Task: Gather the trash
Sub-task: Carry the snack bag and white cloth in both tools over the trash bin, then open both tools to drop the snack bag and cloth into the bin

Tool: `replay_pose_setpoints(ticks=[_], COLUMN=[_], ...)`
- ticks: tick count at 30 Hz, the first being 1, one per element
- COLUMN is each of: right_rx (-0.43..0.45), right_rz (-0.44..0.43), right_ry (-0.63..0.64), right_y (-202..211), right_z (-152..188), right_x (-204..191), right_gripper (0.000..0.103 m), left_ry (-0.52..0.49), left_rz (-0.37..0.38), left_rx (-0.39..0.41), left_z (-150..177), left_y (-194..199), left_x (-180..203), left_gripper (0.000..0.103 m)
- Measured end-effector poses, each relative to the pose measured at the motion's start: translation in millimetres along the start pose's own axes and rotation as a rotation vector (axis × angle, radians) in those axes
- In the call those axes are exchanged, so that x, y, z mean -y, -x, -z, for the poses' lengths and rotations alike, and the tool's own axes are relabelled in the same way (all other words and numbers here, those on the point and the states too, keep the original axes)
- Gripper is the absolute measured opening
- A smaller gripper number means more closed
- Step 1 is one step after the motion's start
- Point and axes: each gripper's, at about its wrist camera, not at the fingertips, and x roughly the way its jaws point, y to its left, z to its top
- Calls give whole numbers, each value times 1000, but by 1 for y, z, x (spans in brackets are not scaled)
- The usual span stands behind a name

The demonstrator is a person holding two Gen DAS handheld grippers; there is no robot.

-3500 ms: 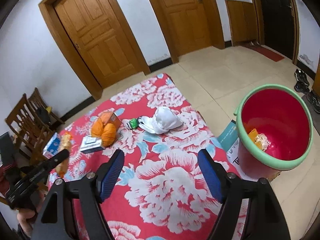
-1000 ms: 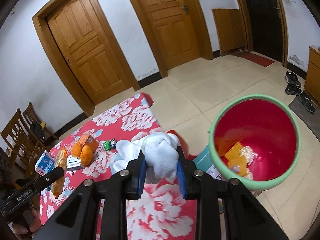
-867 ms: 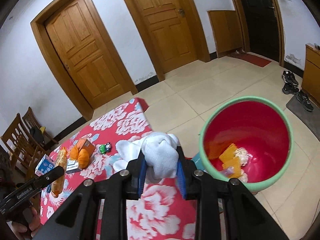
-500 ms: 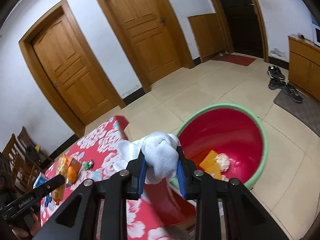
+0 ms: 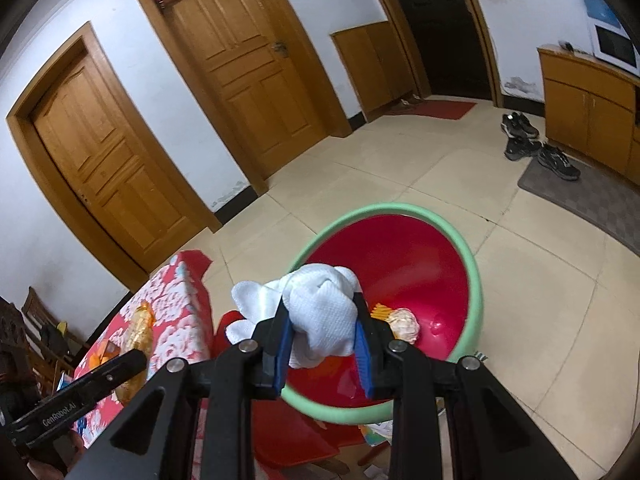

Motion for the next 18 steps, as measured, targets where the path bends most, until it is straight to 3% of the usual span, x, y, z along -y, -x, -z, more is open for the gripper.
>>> replay_pose_setpoints(ticks=[18], right_rx=[-47], right_rz=[81], right_ry=[-65], right_y=[-35], right_z=[2], right_x=[49], right_gripper=[36], left_ry=[-120], left_rz=[53], left_rx=[-147], left_z=[-5], left_y=[-88], left_x=[50], left_gripper=[40])
